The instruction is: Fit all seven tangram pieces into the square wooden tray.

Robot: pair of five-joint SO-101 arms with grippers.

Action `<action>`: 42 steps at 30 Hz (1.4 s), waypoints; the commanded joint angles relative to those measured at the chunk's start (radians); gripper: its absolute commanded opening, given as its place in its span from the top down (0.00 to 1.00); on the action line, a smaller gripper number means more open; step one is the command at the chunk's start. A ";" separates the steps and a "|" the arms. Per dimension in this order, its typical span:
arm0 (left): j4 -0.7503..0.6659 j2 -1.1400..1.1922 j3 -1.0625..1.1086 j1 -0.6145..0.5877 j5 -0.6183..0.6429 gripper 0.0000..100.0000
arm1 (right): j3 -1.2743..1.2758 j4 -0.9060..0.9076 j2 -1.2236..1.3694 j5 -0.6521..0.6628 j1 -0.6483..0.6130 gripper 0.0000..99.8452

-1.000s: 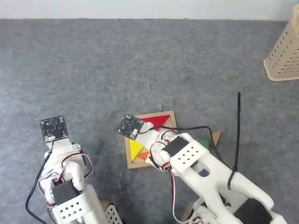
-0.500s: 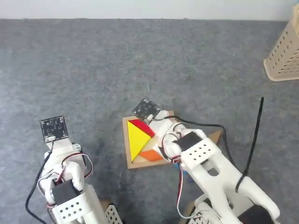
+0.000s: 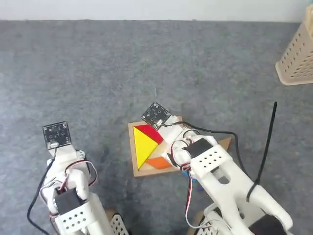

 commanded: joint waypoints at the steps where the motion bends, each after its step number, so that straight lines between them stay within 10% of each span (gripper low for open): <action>1: 0.006 -0.008 -0.008 0.003 0.015 0.99 | -0.008 -0.019 -0.041 -0.005 0.010 0.99; 42: 0.006 -0.008 -0.008 0.003 0.015 0.99 | 0.008 -0.033 -0.041 -0.003 0.007 0.99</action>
